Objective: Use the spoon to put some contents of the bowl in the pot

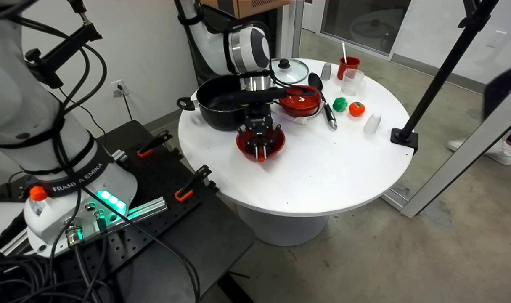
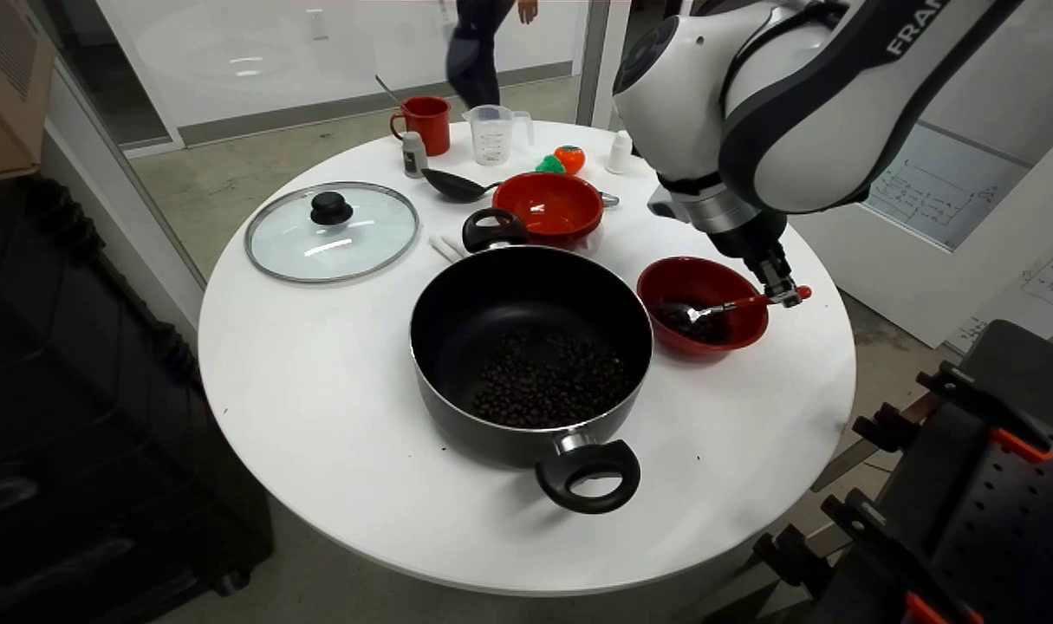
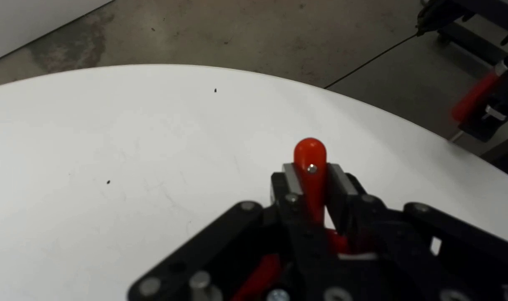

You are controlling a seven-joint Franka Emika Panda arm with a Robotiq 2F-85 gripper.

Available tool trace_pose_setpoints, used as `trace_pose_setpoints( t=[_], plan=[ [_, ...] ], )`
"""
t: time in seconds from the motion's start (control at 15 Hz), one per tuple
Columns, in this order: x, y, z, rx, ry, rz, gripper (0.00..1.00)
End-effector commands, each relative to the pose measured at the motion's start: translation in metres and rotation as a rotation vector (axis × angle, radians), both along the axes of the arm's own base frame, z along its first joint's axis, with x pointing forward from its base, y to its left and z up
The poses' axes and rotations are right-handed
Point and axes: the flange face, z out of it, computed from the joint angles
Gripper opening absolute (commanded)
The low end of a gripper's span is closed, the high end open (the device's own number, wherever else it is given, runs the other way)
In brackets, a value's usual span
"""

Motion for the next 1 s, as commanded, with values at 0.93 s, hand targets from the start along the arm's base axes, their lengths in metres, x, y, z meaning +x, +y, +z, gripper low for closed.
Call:
trace_pose_setpoints(
  t=[0.93],
  plan=[
    [0.015, 0.014, 0.071, 0.051, -0.126, 0.000, 0.05]
  ],
)
